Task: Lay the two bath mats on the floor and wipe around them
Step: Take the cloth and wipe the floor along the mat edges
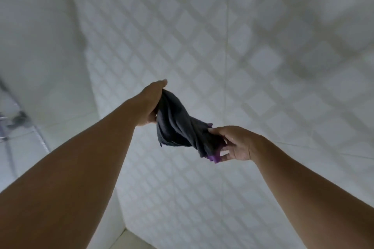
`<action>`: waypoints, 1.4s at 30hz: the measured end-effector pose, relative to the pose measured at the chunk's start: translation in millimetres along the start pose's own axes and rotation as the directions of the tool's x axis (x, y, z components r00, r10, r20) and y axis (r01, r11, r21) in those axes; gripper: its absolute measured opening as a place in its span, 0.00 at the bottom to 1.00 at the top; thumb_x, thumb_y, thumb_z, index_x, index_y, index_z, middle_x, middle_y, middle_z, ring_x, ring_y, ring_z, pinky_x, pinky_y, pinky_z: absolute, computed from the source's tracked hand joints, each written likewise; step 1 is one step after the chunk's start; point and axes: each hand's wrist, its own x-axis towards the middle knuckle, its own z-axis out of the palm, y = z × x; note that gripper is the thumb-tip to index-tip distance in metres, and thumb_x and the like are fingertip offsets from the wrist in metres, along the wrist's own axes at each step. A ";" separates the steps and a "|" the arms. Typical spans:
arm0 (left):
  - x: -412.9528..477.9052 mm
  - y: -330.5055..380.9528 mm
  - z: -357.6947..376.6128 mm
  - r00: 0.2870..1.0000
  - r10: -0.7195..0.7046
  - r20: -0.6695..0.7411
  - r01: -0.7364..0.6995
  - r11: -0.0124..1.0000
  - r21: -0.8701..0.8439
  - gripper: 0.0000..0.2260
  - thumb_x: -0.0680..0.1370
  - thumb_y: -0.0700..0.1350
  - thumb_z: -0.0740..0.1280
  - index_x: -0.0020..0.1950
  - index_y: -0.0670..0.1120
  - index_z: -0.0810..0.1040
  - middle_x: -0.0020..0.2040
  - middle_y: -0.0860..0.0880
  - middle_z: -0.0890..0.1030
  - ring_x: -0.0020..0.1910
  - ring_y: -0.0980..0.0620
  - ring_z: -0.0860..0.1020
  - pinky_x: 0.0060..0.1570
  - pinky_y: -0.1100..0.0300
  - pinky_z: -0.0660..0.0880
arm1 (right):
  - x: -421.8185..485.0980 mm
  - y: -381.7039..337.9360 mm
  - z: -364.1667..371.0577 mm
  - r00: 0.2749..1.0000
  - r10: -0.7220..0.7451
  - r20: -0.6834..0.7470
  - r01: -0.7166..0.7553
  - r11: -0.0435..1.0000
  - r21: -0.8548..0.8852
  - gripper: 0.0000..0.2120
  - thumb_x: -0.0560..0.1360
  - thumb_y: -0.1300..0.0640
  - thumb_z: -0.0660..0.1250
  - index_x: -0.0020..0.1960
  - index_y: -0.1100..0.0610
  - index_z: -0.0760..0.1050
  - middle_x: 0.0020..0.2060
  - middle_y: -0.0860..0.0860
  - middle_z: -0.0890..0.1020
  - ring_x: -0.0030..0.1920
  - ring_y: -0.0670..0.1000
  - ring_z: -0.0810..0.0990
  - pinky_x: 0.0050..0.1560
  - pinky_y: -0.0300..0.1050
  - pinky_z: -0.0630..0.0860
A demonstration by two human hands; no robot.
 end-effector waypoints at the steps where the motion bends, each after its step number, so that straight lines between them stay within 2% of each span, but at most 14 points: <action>1: -5.1 -4.8 -11.5 0.999 -0.012 -0.034 0.013 1.000 0.002 0.23 0.80 0.60 0.63 0.63 0.42 0.73 0.56 0.38 0.83 0.55 0.38 0.83 0.60 0.39 0.78 | 2.4 -2.7 7.7 0.999 -0.037 -0.033 0.034 0.997 -0.071 0.14 0.79 0.52 0.69 0.61 0.58 0.79 0.57 0.57 0.83 0.55 0.58 0.83 0.56 0.61 0.82; 4: -25.3 -13.7 -41.4 0.994 -0.060 -0.094 0.060 0.998 -0.003 0.21 0.81 0.58 0.62 0.60 0.40 0.75 0.53 0.38 0.83 0.53 0.39 0.82 0.62 0.42 0.77 | 8.6 -7.0 41.9 0.988 -0.131 -0.086 0.094 0.935 -0.342 0.12 0.80 0.49 0.66 0.54 0.57 0.81 0.51 0.56 0.85 0.49 0.55 0.84 0.49 0.53 0.84; 7: -48.7 -12.1 -66.3 0.982 -0.073 -0.172 0.082 0.996 0.042 0.20 0.78 0.58 0.64 0.57 0.42 0.78 0.56 0.39 0.83 0.56 0.40 0.81 0.63 0.46 0.76 | 10.8 -6.6 85.4 0.987 -0.158 -0.023 0.115 0.803 -0.585 0.16 0.77 0.44 0.67 0.50 0.57 0.83 0.48 0.53 0.85 0.48 0.54 0.84 0.41 0.47 0.83; 10: -73.5 -6.2 -93.5 0.960 -0.048 -0.277 0.077 0.992 0.096 0.20 0.77 0.60 0.64 0.57 0.45 0.79 0.57 0.42 0.82 0.57 0.44 0.80 0.59 0.50 0.76 | 13.4 -1.1 132.2 0.985 -0.163 0.058 0.161 0.747 -0.645 0.19 0.77 0.41 0.65 0.50 0.57 0.83 0.43 0.52 0.85 0.42 0.50 0.83 0.41 0.44 0.78; 13: -101.4 -6.4 -128.4 0.949 -0.043 -0.312 0.092 0.985 0.144 0.21 0.78 0.61 0.62 0.61 0.46 0.79 0.57 0.44 0.82 0.57 0.46 0.80 0.65 0.49 0.74 | 11.6 5.2 183.9 0.982 -0.178 0.066 0.187 0.843 -0.504 0.17 0.79 0.43 0.64 0.51 0.57 0.82 0.44 0.52 0.85 0.41 0.51 0.83 0.44 0.46 0.80; 17: -143.7 -12.3 -184.9 0.920 -0.041 -0.390 0.115 0.979 0.168 0.23 0.78 0.61 0.61 0.61 0.46 0.79 0.57 0.44 0.82 0.58 0.45 0.80 0.66 0.47 0.74 | 5.5 8.3 248.7 0.995 -0.065 0.070 0.064 0.998 0.023 0.16 0.84 0.50 0.58 0.58 0.60 0.78 0.51 0.61 0.84 0.49 0.61 0.84 0.54 0.67 0.81; 19: -163.2 -19.4 -214.5 0.897 -0.056 -0.437 0.131 0.981 0.143 0.23 0.76 0.63 0.63 0.56 0.44 0.79 0.54 0.46 0.83 0.53 0.46 0.81 0.59 0.51 0.77 | 0.2 8.2 273.6 0.981 -0.007 0.196 -0.046 0.963 0.265 0.19 0.84 0.48 0.56 0.61 0.62 0.75 0.53 0.65 0.84 0.51 0.66 0.85 0.53 0.72 0.79; 21: -185.3 -27.6 -240.7 0.893 -0.083 -0.442 0.144 0.984 0.106 0.22 0.77 0.62 0.62 0.54 0.44 0.78 0.48 0.45 0.82 0.46 0.46 0.81 0.49 0.53 0.79 | -10.6 9.4 295.1 0.918 -0.007 0.397 -0.149 0.921 0.360 0.21 0.84 0.46 0.58 0.59 0.64 0.78 0.53 0.65 0.85 0.49 0.66 0.86 0.49 0.70 0.81; 24: -211.6 -41.7 -271.7 0.885 -0.109 -0.452 0.161 0.984 0.079 0.25 0.80 0.63 0.59 0.61 0.42 0.77 0.54 0.43 0.84 0.54 0.44 0.82 0.57 0.46 0.79 | -27.3 13.2 323.2 0.774 -0.075 0.629 -0.144 0.946 0.291 0.12 0.78 0.57 0.69 0.58 0.63 0.79 0.53 0.63 0.83 0.43 0.62 0.86 0.36 0.54 0.84; 30: -239.8 -59.0 -311.9 0.851 -0.171 -0.496 0.205 0.979 0.013 0.30 0.81 0.64 0.55 0.67 0.41 0.76 0.59 0.39 0.84 0.59 0.40 0.81 0.62 0.42 0.76 | -14.3 14.8 376.7 0.778 -0.063 0.624 -0.063 0.982 0.178 0.23 0.73 0.74 0.67 0.62 0.54 0.73 0.52 0.64 0.78 0.30 0.55 0.78 0.22 0.40 0.73; 34: -240.0 -56.5 -320.4 0.828 -0.173 -0.534 0.186 0.982 -0.029 0.24 0.83 0.58 0.55 0.63 0.40 0.77 0.58 0.39 0.84 0.55 0.42 0.81 0.59 0.46 0.76 | -2.0 13.4 403.4 0.771 -0.008 0.637 0.007 1.000 0.004 0.14 0.75 0.72 0.61 0.53 0.58 0.77 0.42 0.60 0.81 0.35 0.55 0.77 0.30 0.43 0.73; 38: -233.8 -52.0 -324.7 0.807 -0.180 -0.563 0.235 0.972 0.027 0.14 0.82 0.53 0.57 0.56 0.43 0.73 0.52 0.41 0.78 0.51 0.43 0.78 0.50 0.47 0.77 | 12.2 2.7 411.2 0.753 -0.013 0.658 0.104 0.990 -0.099 0.17 0.76 0.70 0.59 0.60 0.57 0.77 0.53 0.63 0.84 0.50 0.62 0.82 0.53 0.63 0.76; 40: -231.7 -57.7 -329.2 0.783 -0.166 -0.599 0.259 0.963 0.071 0.12 0.83 0.51 0.60 0.58 0.43 0.72 0.52 0.42 0.77 0.49 0.44 0.78 0.47 0.47 0.77 | 21.3 -5.0 410.1 0.752 -0.042 0.657 0.124 0.989 -0.079 0.19 0.77 0.71 0.57 0.62 0.56 0.75 0.55 0.64 0.83 0.54 0.65 0.82 0.51 0.69 0.78; 42: -230.6 -68.6 -334.4 0.757 -0.153 -0.635 0.291 0.949 0.118 0.15 0.83 0.52 0.64 0.62 0.41 0.74 0.55 0.42 0.79 0.52 0.42 0.79 0.50 0.45 0.80 | 31.8 -12.3 409.2 0.770 -0.067 0.635 0.103 0.994 -0.020 0.15 0.78 0.71 0.56 0.60 0.60 0.74 0.50 0.63 0.82 0.48 0.62 0.82 0.44 0.63 0.81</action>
